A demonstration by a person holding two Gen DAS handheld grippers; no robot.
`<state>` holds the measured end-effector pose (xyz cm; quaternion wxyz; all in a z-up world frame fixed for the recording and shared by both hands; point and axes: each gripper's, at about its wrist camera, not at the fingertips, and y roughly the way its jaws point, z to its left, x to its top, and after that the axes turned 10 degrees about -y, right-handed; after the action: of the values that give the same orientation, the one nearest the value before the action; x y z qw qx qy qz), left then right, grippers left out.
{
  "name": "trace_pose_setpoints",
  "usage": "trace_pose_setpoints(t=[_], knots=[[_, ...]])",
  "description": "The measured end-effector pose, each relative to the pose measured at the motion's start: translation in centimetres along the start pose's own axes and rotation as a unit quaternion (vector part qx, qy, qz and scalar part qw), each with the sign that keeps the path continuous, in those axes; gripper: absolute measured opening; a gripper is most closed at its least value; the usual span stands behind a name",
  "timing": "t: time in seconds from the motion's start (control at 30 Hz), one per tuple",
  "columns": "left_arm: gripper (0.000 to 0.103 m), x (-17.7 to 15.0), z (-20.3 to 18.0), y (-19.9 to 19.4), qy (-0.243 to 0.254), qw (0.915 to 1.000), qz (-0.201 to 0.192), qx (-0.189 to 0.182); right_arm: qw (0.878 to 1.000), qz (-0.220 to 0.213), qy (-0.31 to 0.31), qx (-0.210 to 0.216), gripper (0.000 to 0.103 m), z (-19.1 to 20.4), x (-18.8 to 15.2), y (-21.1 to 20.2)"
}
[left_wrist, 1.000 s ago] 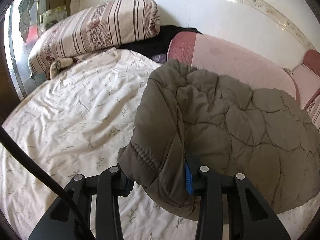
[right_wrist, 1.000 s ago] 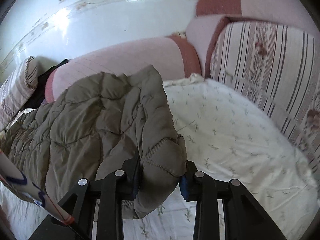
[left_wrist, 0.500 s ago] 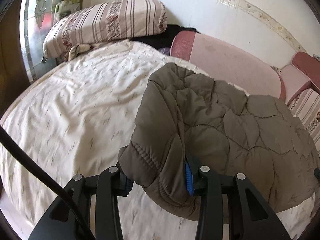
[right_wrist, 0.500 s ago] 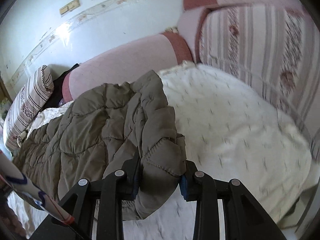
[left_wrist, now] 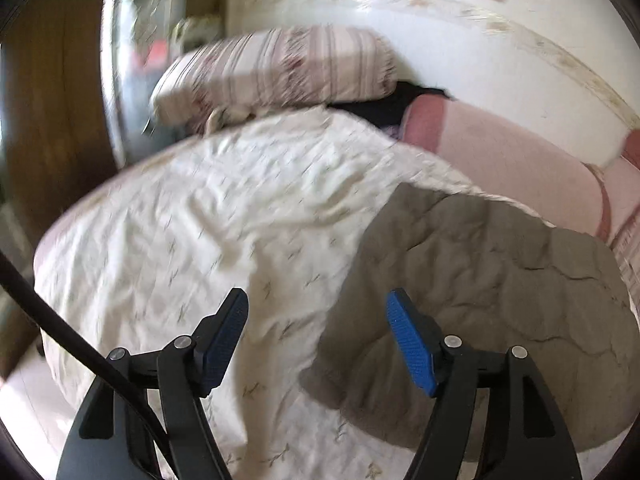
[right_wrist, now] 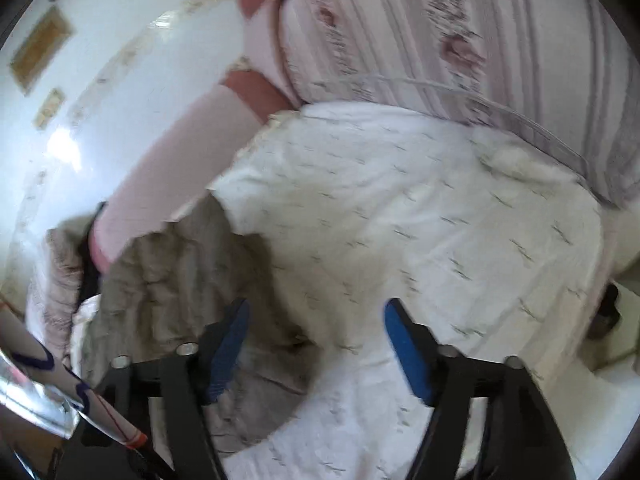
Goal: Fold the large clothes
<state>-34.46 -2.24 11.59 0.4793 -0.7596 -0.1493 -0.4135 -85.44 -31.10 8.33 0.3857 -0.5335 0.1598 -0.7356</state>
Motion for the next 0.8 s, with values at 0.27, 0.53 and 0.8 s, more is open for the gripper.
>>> trace_pose_setpoints(t=[0.27,0.53,0.8], knots=[[0.071,-2.5,-9.5,-2.2,0.125,0.9860,-0.014,-0.109,0.972,-0.033,-0.218,0.076,0.060,12.5,-2.6,0.1],[0.071,-4.1,-17.8,2.5,0.212,0.9692,0.012,-0.126,0.943,-0.019,-0.320,0.084,0.060,22.6,-4.2,6.0],[0.077,-3.5,-19.4,10.4,0.196,0.9724,0.072,-0.104,0.943,0.030,-0.331,0.032,0.070,24.6,-3.9,14.2]])
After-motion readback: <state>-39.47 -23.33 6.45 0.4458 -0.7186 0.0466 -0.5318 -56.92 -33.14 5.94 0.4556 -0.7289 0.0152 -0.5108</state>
